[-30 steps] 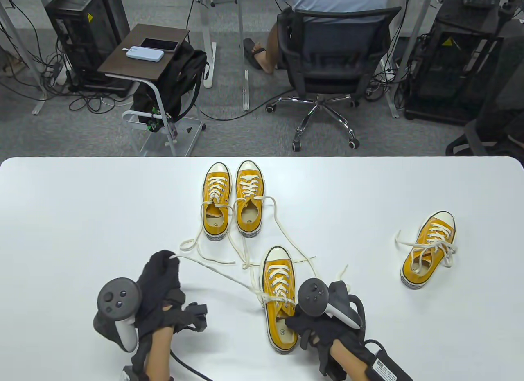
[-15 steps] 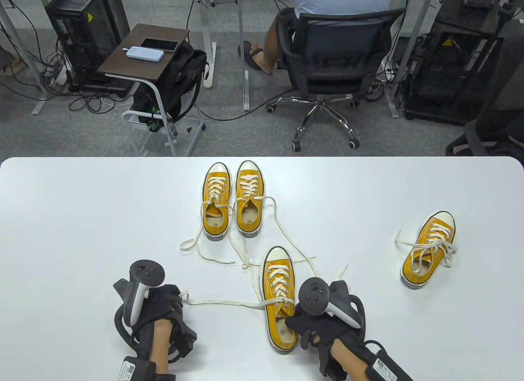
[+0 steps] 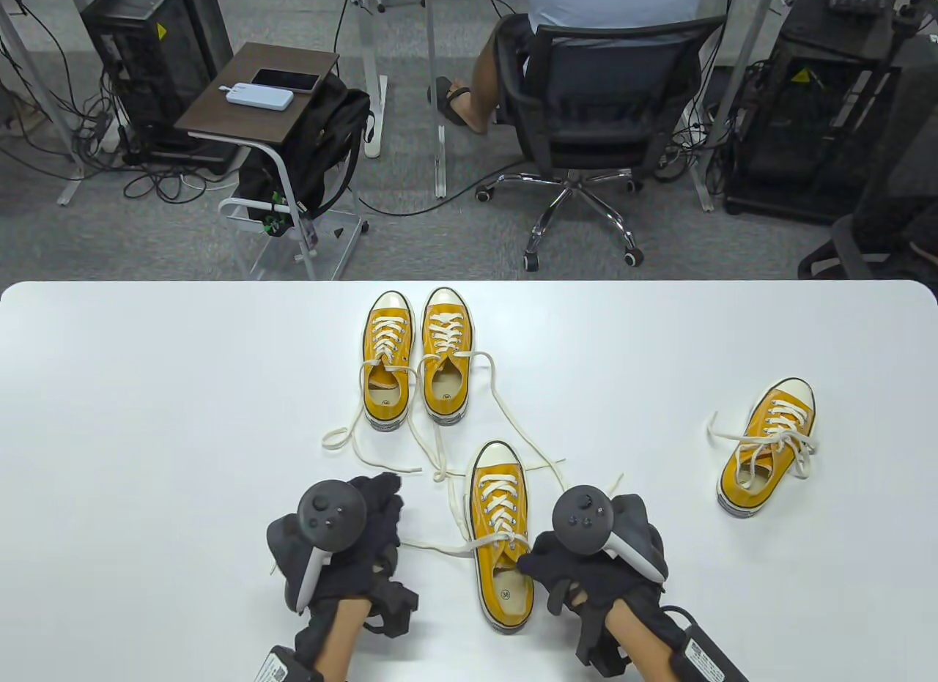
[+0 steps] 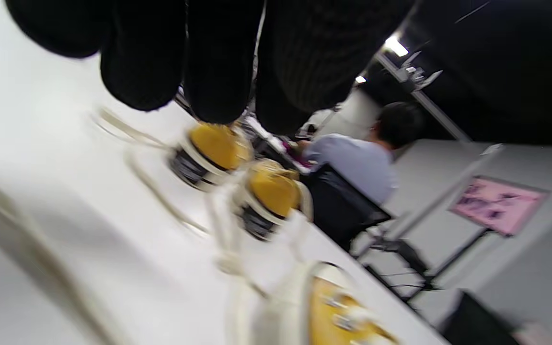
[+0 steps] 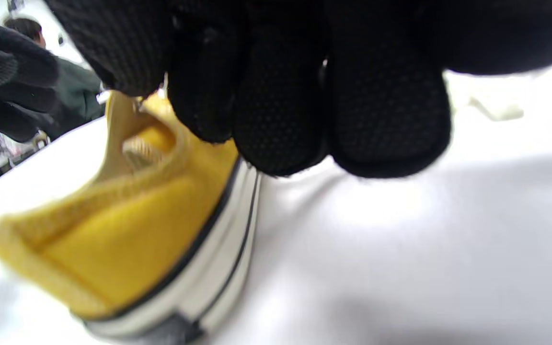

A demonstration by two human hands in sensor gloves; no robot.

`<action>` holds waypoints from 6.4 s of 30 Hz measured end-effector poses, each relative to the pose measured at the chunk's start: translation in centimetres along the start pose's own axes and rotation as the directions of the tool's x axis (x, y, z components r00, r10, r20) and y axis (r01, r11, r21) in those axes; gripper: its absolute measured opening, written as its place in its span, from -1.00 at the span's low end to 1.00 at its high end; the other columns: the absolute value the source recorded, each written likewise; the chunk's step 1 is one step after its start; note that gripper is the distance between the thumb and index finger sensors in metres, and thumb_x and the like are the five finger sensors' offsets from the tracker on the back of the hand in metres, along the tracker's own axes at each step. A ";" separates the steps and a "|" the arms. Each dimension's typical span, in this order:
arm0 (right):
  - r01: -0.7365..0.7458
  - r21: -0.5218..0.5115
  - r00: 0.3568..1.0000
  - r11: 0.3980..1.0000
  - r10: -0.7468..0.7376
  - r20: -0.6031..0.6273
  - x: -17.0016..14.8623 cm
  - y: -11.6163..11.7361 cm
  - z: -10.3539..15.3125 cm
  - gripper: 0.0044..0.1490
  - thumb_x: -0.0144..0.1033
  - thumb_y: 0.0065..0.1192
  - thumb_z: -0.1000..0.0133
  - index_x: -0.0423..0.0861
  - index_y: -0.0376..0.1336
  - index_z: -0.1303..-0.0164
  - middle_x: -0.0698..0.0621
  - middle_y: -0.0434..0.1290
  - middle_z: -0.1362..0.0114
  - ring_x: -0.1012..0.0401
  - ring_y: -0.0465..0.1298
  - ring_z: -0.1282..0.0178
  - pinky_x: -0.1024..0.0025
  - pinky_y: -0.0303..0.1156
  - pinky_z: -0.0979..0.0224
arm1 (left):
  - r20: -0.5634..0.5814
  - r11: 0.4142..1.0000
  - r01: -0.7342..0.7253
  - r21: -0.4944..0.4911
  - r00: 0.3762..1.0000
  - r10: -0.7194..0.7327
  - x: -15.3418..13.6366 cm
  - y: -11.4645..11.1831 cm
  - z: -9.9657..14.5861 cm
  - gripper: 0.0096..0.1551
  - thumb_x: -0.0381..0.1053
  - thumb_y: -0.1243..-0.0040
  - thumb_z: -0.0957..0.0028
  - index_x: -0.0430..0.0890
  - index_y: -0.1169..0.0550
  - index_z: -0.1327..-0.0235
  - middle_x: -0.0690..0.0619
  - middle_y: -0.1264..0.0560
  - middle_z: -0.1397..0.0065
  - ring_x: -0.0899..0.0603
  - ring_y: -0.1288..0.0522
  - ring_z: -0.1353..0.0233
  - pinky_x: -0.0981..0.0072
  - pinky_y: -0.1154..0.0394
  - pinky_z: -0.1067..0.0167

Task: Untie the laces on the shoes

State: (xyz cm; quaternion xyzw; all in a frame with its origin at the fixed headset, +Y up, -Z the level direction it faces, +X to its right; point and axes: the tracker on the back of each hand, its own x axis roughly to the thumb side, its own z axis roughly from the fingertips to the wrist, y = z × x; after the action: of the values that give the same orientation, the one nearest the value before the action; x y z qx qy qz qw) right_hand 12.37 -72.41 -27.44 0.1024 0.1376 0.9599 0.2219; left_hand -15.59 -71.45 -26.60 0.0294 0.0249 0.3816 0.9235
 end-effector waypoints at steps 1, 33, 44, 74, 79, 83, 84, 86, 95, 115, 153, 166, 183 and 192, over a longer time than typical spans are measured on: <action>0.018 -0.053 1.000 0.998 -0.018 0.002 0.0 -0.2 0.0 -0.51 0.02 0.32 -0.01 -0.06 0.48 0.04 -0.17 0.68 0.03 -0.11 0.68 0.21 0.00 0.55 0.20 | 0.022 0.998 -0.043 -0.041 0.999 0.044 0.4 -1.0 0.0 -0.50 0.03 -0.23 -0.04 0.12 -0.66 -0.27 -0.12 -0.61 -0.39 -0.38 -0.57 -0.30 -0.21 -0.50 -0.15; 0.160 -0.092 0.987 0.983 -0.157 0.039 -0.6 0.7 -1.3 -0.46 -0.14 0.37 -0.01 -0.05 0.40 -0.18 -0.21 0.55 -0.21 -0.15 0.60 0.00 -0.09 0.49 -0.01 | 0.048 0.969 -0.038 -0.244 0.998 0.052 2.3 -7.7 0.6 -0.59 0.03 -0.35 0.03 0.07 -0.68 -0.10 0.06 -0.72 0.00 -0.22 -0.66 -0.07 -0.13 -0.55 -0.07; 0.093 -0.162 0.992 0.982 -0.078 0.094 0.3 1.5 -1.0 -0.57 -0.14 0.36 0.00 0.07 0.43 -0.08 -0.18 0.56 -0.20 -0.12 0.61 0.01 -0.08 0.50 -0.03 | 0.072 0.972 -0.057 -0.229 0.995 0.075 2.0 -7.8 1.0 -0.60 -0.02 -0.27 0.00 0.17 -0.63 -0.12 0.04 -0.70 -0.11 -0.26 -0.66 -0.13 -0.13 -0.56 -0.08; 0.167 -0.126 0.985 0.978 -0.161 0.054 -0.3 1.7 -0.9 -0.54 -0.22 0.23 -0.04 -0.08 0.33 -0.13 -0.21 0.54 -0.22 -0.10 0.63 0.04 -0.06 0.52 0.00 | 0.068 0.983 -0.082 -0.161 0.993 0.094 2.0 -7.8 1.7 -0.58 -0.02 -0.27 -0.01 0.12 -0.63 -0.16 0.02 -0.73 -0.09 -0.28 -0.68 -0.08 -0.15 -0.56 -0.05; 0.168 -0.121 0.985 0.978 -0.162 0.060 -0.3 1.7 -0.9 -0.54 -0.20 0.22 -0.05 -0.05 0.33 -0.13 -0.22 0.52 -0.24 -0.11 0.61 0.01 -0.07 0.51 -0.03 | 0.130 0.987 -0.076 -0.140 0.987 0.095 2.6 -7.5 1.7 -0.45 0.13 -0.27 0.00 0.16 -0.63 -0.31 -0.07 -0.69 -0.22 -0.33 -0.64 -0.13 -0.21 -0.52 -0.09; 0.167 -0.126 0.985 0.978 -0.161 0.059 -0.3 1.6 -0.9 -0.56 -0.19 0.24 -0.05 0.00 0.35 -0.12 -0.24 0.52 -0.25 -0.11 0.62 0.02 -0.07 0.51 -0.03 | 0.177 0.996 0.046 -0.078 0.984 -0.032 3.5 -7.4 1.9 -0.55 0.10 -0.38 0.06 0.14 -0.75 -0.11 0.01 -0.74 -0.11 -0.29 -0.67 -0.09 -0.20 -0.54 -0.07; 0.172 -0.119 0.985 0.978 -0.167 0.052 -0.4 1.5 -0.9 -0.57 -0.18 0.24 -0.05 0.01 0.35 -0.11 -0.24 0.52 -0.25 -0.11 0.61 0.01 -0.07 0.51 -0.03 | 0.177 0.996 0.059 -0.067 0.983 -0.047 3.6 -7.3 1.9 -0.58 0.09 -0.39 0.07 0.15 -0.77 -0.06 0.03 -0.76 -0.06 -0.27 -0.69 -0.06 -0.19 -0.55 -0.05; 0.191 -0.115 0.981 0.975 -0.186 0.047 -0.7 1.4 -0.9 -0.58 -0.19 0.25 -0.05 0.03 0.36 -0.11 -0.25 0.51 -0.26 -0.12 0.61 0.00 -0.07 0.51 -0.04 | 0.178 0.996 0.072 -0.046 0.982 -0.062 3.5 -7.0 1.9 -0.62 0.08 -0.39 0.08 0.16 -0.78 0.01 0.07 -0.77 0.00 -0.23 -0.72 -0.04 -0.16 -0.57 -0.04; 0.227 -0.103 0.974 0.968 -0.225 0.036 -1.3 1.3 -1.0 -0.59 -0.15 0.27 -0.04 0.08 0.37 -0.10 -0.26 0.52 -0.26 -0.12 0.61 0.01 -0.08 0.50 -0.04 | 0.160 0.994 -0.045 -0.099 0.985 0.060 2.4 -7.0 1.6 -0.43 0.16 -0.31 0.03 0.13 -0.64 -0.30 -0.01 -0.70 -0.18 -0.29 -0.67 -0.11 -0.20 -0.53 -0.10; 0.184 -0.070 0.983 0.980 -0.183 0.025 -1.3 1.8 -1.3 -0.28 0.11 0.24 0.00 -0.06 0.35 -0.28 -0.25 0.54 -0.23 -0.16 0.60 0.02 -0.12 0.48 -0.04 | 0.172 0.996 0.032 -0.081 0.985 -0.017 2.9 -7.5 2.0 -0.59 0.03 -0.30 0.01 0.09 -0.65 -0.12 0.02 -0.75 -0.08 -0.22 -0.73 -0.05 -0.14 -0.59 -0.02; 0.023 -0.192 0.991 0.981 0.003 0.136 0.5 2.0 -0.8 -0.52 -0.16 0.34 -0.02 0.00 0.27 -0.12 -0.15 0.53 -0.22 -0.09 0.61 0.00 -0.07 0.50 -0.06 | 0.115 0.990 -0.123 -0.073 0.985 0.131 1.6 -7.2 1.4 -0.53 -0.05 -0.37 0.04 0.24 -0.65 -0.17 0.03 -0.70 -0.13 -0.19 -0.69 -0.04 -0.14 -0.58 -0.07; 0.043 -0.288 0.990 0.957 -0.001 0.144 0.5 1.7 -0.5 -0.50 -0.18 0.39 0.01 0.01 0.31 -0.12 -0.11 0.57 -0.16 -0.08 0.63 0.03 -0.05 0.52 -0.03 | 0.077 0.993 -0.114 -0.040 0.990 0.117 0.9 -7.2 1.5 -0.58 0.10 -0.36 0.05 0.16 -0.63 -0.09 0.01 -0.63 -0.22 -0.23 -0.65 -0.13 -0.17 -0.54 -0.11; 0.056 -0.367 0.996 0.929 -0.024 0.090 -0.5 0.7 -0.4 -0.51 -0.02 0.38 0.04 0.05 0.31 -0.04 -0.11 0.59 -0.13 -0.07 0.65 0.09 0.04 0.57 0.12 | 0.059 0.989 -0.145 0.012 0.988 0.144 0.6 -6.7 1.3 -0.55 0.08 -0.29 0.01 0.11 -0.57 -0.16 0.04 -0.64 -0.15 -0.21 -0.66 -0.07 -0.13 -0.56 -0.06; 0.084 -0.380 0.996 0.921 -0.063 0.066 -1.0 0.2 -0.4 -0.49 -0.22 0.33 -0.03 0.00 0.28 -0.18 -0.13 0.57 -0.16 -0.09 0.64 0.06 0.09 0.59 0.20 | -0.030 0.980 -0.197 0.038 0.980 0.199 -0.7 -6.0 1.0 -0.58 0.09 -0.21 -0.03 0.10 -0.57 -0.16 0.00 -0.61 -0.22 -0.23 -0.65 -0.09 -0.13 -0.56 -0.05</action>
State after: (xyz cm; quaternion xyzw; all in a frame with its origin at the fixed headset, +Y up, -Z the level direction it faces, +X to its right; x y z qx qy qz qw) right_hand 13.11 -73.15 -27.91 0.0772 -0.0542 0.9562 0.2769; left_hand -11.81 -76.23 -26.03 0.0413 0.0441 0.4716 0.8797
